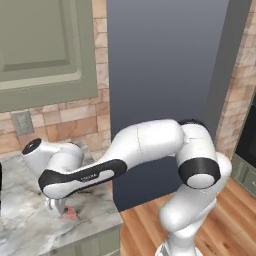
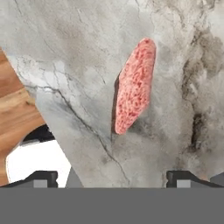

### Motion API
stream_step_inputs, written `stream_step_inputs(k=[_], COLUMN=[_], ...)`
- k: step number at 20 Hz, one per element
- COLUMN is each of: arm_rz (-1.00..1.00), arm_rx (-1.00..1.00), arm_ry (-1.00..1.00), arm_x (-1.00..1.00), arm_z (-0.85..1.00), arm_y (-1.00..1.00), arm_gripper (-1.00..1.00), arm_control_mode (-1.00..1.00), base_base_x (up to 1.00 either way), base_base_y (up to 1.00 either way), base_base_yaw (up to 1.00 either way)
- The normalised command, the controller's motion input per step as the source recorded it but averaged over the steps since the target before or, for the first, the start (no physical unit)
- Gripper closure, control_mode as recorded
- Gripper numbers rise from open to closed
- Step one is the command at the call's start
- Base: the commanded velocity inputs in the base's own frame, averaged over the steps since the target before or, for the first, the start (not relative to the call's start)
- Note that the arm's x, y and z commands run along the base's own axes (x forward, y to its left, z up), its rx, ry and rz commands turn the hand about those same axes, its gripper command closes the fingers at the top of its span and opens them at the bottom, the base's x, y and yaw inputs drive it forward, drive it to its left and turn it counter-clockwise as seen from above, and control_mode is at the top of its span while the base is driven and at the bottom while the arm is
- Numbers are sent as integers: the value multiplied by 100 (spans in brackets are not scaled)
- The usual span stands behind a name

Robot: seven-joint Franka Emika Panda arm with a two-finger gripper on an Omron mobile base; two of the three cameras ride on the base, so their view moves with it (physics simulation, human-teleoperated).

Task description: Open the fridge, remove the mango, cucumber, and steak, and place them on any counter.

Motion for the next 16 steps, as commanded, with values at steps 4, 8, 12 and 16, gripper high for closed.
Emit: stream_step_inputs(k=[4,8,12,16], arm_rz=[0,0,0,-4], arm_rx=[5,17,26,28], arm_ry=[-14,-12,-7,0], arm_x=[-38,-30,-20,-36], arm_z=[25,71,99,72], arm_y=[-82,-76,-68,-66], arm_gripper=[-100,-100,-100,-100], arm_control_mode=[-100,-100,-100,-100], base_base_x=[0,0,0,0], base_base_y=[0,0,0,0], base_base_yaw=[0,0,0,0])
